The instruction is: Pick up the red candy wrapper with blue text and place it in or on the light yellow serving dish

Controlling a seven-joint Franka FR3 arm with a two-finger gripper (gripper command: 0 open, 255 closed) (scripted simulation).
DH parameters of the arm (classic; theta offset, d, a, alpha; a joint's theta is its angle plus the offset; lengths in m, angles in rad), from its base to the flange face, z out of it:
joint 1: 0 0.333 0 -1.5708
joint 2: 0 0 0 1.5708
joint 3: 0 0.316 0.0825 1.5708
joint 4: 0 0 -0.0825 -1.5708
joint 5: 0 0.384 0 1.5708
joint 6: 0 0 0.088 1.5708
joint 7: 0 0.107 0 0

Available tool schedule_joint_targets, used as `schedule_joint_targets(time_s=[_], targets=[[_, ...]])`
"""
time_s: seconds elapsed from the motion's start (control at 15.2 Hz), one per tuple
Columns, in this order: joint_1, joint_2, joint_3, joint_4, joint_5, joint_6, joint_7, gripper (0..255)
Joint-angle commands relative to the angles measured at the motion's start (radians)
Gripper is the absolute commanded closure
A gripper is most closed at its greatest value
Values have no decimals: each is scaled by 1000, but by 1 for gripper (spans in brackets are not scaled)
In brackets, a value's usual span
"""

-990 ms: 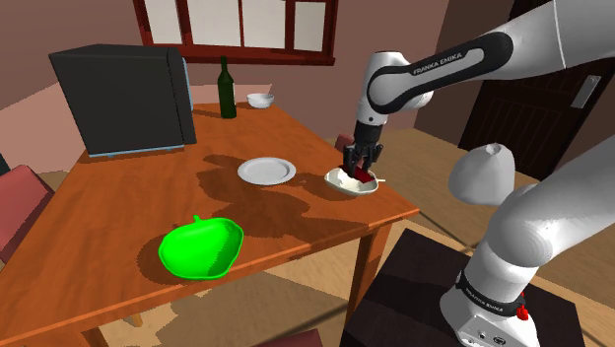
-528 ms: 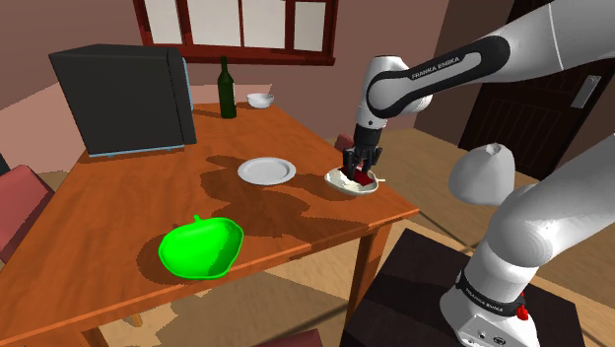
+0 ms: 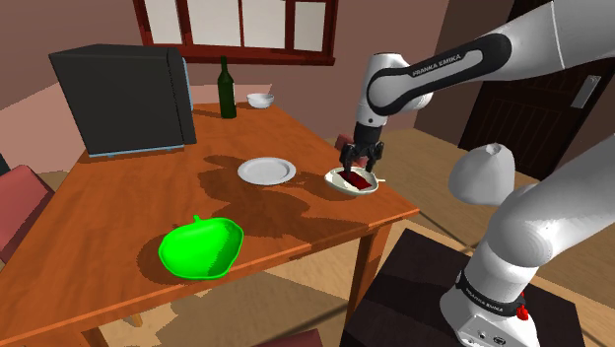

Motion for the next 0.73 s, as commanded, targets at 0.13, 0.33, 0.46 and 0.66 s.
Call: schedule_joint_targets(time_s=[0.13, 0.33, 0.46, 0.66], targets=[[-5, -41, -8, 80, -8, -122, 2, 0], [-5, -42, -8, 80, -8, -122, 2, 0], [-5, -41, -8, 80, -8, -122, 2, 0], [-5, -41, -8, 80, -8, -122, 2, 0]])
